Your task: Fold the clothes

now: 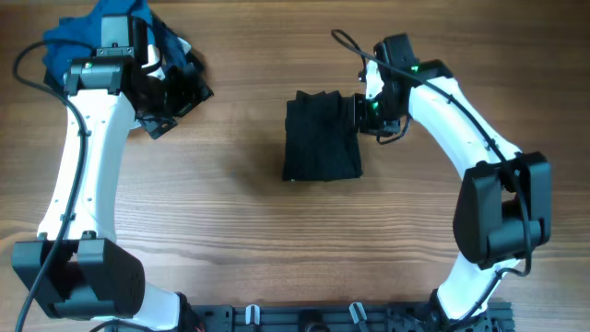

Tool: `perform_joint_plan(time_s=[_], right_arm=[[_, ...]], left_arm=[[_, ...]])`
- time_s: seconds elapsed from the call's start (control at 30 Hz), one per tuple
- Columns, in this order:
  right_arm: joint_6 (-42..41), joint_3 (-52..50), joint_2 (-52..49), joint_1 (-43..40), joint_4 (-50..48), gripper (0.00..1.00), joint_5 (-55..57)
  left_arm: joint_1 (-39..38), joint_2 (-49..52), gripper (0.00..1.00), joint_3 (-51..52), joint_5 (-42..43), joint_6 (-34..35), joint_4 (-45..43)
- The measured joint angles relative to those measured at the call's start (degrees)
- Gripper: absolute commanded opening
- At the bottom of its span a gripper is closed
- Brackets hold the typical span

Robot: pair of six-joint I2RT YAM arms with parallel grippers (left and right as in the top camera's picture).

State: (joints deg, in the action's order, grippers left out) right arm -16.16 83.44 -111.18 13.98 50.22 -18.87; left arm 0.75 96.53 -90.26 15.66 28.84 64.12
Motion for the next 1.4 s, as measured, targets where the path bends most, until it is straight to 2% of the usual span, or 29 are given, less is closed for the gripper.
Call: perform_joint_plan(time_s=[0.17,0.23,0.33,0.53,0.93,1.4], right_arm=[[0.2,-6.0,0.0,0.0,-7.0,0.36,-5.9],[0.5,-7.6,0.0,0.0,-8.6,0.28,-8.1],[0.7,-8.5,0.0,0.0,-10.1,0.04,-10.6],[-1.1,-8.5,0.0,0.0,-10.4,0.04,-9.8],[-1.8,-1.4,4.1,0.0,-5.1,0.04,0.5],[-3.1,-1.3,3.8,0.0,-5.0,0.04,14.1]], left_arm=[[0.0,0.0,0.91,0.0,0.0,0.0,0.0],[0.0,0.0,0.92,0.0,0.0,0.0,0.0],[0.0,0.0,0.92,0.0,0.0,0.0,0.0],[0.0,0.0,0.92,0.0,0.0,0.0,0.0],[0.0,0.0,0.93,0.0,0.0,0.0,0.0],[0.0,0.0,0.93,0.0,0.0,0.0,0.0]])
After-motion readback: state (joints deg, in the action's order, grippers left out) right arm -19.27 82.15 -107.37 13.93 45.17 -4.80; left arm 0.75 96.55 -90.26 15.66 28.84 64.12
